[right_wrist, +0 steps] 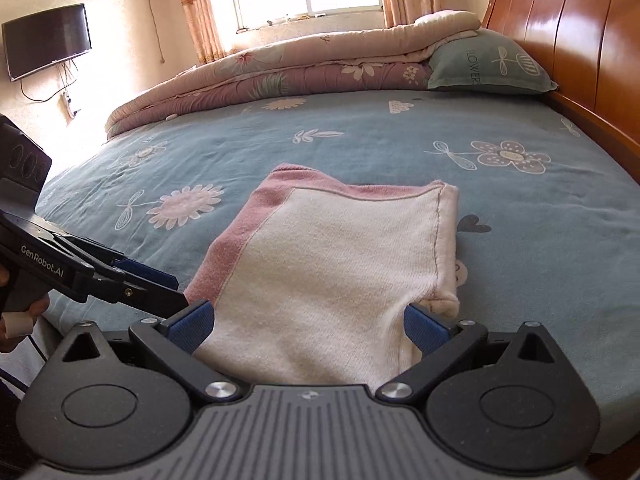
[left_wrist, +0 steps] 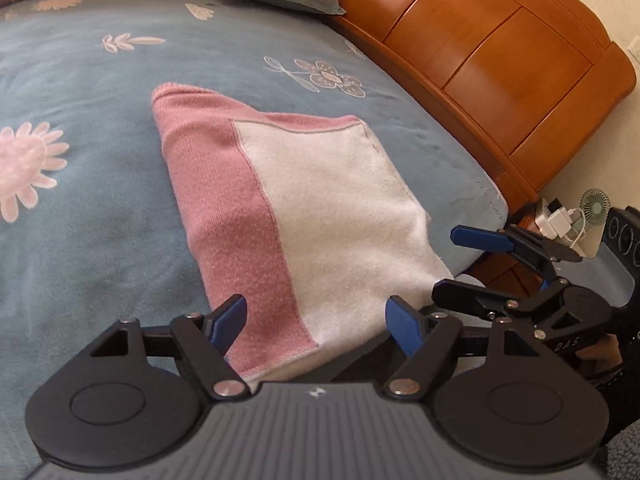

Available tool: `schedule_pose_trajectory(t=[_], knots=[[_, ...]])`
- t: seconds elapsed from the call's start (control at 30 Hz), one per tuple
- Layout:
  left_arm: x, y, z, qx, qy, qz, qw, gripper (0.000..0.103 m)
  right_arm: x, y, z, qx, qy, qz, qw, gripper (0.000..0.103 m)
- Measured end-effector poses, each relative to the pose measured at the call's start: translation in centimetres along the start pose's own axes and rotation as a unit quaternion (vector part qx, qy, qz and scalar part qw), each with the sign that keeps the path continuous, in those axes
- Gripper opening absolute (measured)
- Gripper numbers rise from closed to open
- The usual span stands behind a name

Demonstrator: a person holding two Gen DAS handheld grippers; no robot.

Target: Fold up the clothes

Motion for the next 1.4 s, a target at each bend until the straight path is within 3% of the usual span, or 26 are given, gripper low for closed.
schedule_pose_trajectory(t=[0.07, 0.17, 0.23, 0.33, 0.53, 0.63, 0.77, 0.8, 0.93, 1.07, 1.23, 1.4], knots=[[-0.5, -0.4, -0.4, -0.043, -0.008, 0.038, 0.9983, 0.081, -0.4, 0.0, 1.6, -0.001, 0.013, -0.021, 1.000, 0.103], [-0.5, -0.5, -0.8, -0.067, -0.013, 0.067, 0.9954, 0.084, 0.8, -0.6, 3.3, 0.007, 0.048, -0.019, 0.999, 0.103], [-0.3, -0.1, -0.8, -0.061, -0.009, 0.062, 0.9961, 0.084, 2.3, -1.2, 3.7, 0.017, 0.068, -0.003, 0.998, 0.103], [-0.6, 0.7, -0.2, -0.043, -0.001, 0.043, 0.9981, 0.084, 3.6, -1.8, 2.2, 0.028, 0.064, 0.019, 0.997, 0.103], [-6.1, -1.2, 1.3, 0.004, -0.045, 0.068, 0.9967, 0.084, 2.1, -2.5, 0.4, 0.051, 0.030, 0.029, 0.998, 0.103], [-7.7, -2.4, 3.7, 0.019, -0.039, 0.090, 0.9950, 0.085, 1.3, -2.2, 0.5, 0.049, 0.020, 0.028, 0.998, 0.103], [-6.4, -0.5, 9.1, -0.001, 0.021, 0.059, 0.9980, 0.085, 1.3, -1.9, 0.8, 0.039, 0.022, 0.028, 0.999, 0.103], [-6.0, -0.3, 9.2, -0.002, 0.013, 0.064, 0.9979, 0.087, 1.4, -2.0, 0.9, 0.039, 0.023, 0.028, 0.999, 0.103], [-7.0, -0.2, 7.0, 0.029, 0.006, 0.036, 0.9989, 0.090, 0.1, -2.7, 1.0, 0.027, 0.012, 0.032, 0.999, 0.103], [-8.3, 1.6, 5.3, 0.020, -0.016, -0.006, 0.9997, 0.090, -2.4, -3.4, 2.6, -0.003, -0.008, 0.039, 0.999, 0.103], [-7.8, 3.9, 5.3, 0.004, 0.000, -0.040, 0.9992, 0.090, -1.1, -5.3, 7.0, -0.037, 0.035, 0.106, 0.993, 0.103], [-6.9, 5.9, 5.4, 0.017, 0.014, -0.071, 0.9973, 0.090, -2.3, -6.6, 4.6, -0.067, 0.018, 0.147, 0.987, 0.103]])
Point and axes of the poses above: each gripper's, at about its wrist camera, not at the fingertips, and z roughly the way its jaws point, y to its left, x to its underside, the point moved 5 cm from there along z, roughly the way its jaws point, and after that the axes turned 3 degrees about -x, right-handed, at the moved point
